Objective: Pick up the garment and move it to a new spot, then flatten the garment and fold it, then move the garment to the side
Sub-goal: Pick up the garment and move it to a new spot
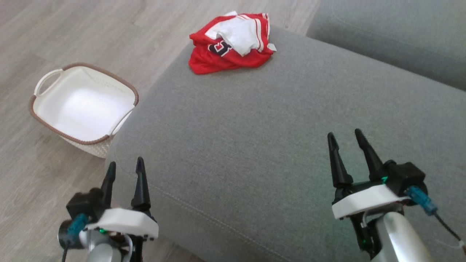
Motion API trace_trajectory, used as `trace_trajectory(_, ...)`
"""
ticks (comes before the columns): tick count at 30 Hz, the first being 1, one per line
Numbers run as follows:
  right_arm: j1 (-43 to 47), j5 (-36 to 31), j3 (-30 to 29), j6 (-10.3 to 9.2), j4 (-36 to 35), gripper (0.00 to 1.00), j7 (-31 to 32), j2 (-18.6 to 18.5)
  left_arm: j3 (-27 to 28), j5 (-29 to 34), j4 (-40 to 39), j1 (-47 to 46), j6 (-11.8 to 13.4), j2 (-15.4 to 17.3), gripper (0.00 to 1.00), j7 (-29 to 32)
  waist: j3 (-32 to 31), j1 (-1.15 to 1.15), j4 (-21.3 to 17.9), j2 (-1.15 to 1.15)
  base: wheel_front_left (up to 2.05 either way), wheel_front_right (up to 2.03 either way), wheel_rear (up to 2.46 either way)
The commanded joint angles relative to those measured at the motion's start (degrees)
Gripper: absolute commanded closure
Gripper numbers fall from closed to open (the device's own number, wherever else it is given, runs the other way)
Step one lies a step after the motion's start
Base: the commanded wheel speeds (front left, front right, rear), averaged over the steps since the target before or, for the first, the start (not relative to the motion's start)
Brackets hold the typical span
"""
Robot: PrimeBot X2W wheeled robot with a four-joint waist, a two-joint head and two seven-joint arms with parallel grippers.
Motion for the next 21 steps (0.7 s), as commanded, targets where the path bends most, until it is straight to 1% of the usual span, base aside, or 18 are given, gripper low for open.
trace_trajectory(1, -1.7, -0.9, 0.9, 0.37, -2.9, 0.0, 0.5, -0.2, 2.1, 0.3, -1.7, -4.4, -0.2, 0.4, 0.0, -0.4, 1.8, 0.0, -1.3, 0.0, 0.0, 0.0, 0.0)
trace_trajectory(5, -2.6, -3.3, -0.3, 0.37, -6.9, 0.0, 2.3, -0.2, 3.4, 0.6, -2.1, -9.4, -0.8, 2.2, 0.0, -0.4, 6.0, 0.0, -3.9, 0.0, 0.0, 0.0, 0.0)
trace_trajectory(6, -2.6, -3.3, -0.3, 0.37, -6.9, 0.0, 2.3, -0.2, 3.4, 0.6, -2.1, -9.4, -0.8, 2.2, 0.0, -0.4, 6.0, 0.0, -3.9, 0.0, 0.0, 0.0, 0.0)
trace_trajectory(8, -3.4, -4.9, -1.0, 0.37, -9.0, 0.0, 3.5, -0.2, 4.4, -0.4, -2.2, -13.5, -1.6, 3.1, 0.0, -0.2, 8.7, 0.0, -5.3, 0.0, 0.0, 0.0, 0.0)
trace_trajectory(10, -4.0, -6.4, -1.5, 0.37, -11.2, 0.0, 4.7, -0.2, 4.9, -0.4, -2.2, -18.7, -2.4, 4.8, 0.0, 0.7, 11.2, 0.0, -6.6, 0.0, 0.0, 0.0, 0.0)
trace_trajectory(13, -4.9, -8.7, -1.9, 0.37, -14.8, 0.0, 6.9, -0.2, 5.2, -0.6, -1.2, -27.6, -4.0, 7.5, 0.0, 4.0, 15.6, 0.0, -8.9, 0.0, 0.0, 0.0, 0.0)
trace_trajectory(16, -5.5, -11.0, -2.1, 0.37, -18.5, 0.0, 9.1, -0.2, 4.8, -0.9, 0.9, -37.1, -5.5, 9.5, 0.0, 8.3, 19.6, 0.0, -11.0, 0.0, 0.0, 0.0, 0.0)
trace_trajectory(19, -5.6, -13.2, -1.8, 0.37, -22.5, 0.0, 11.1, -0.2, 4.0, -0.7, 5.8, -45.9, -6.7, 11.6, 0.0, 13.5, 23.1, 0.0, -13.1, 0.0, 0.0, 0.0, 0.0)
trace_trajectory(21, -5.6, -14.2, -1.2, 0.37, -25.1, 0.0, 12.2, -0.2, 3.6, -0.7, 10.1, -50.7, -7.1, 12.6, 0.0, 17.1, 24.9, 0.0, -14.9, 0.0, 0.0, 0.0, 0.0)
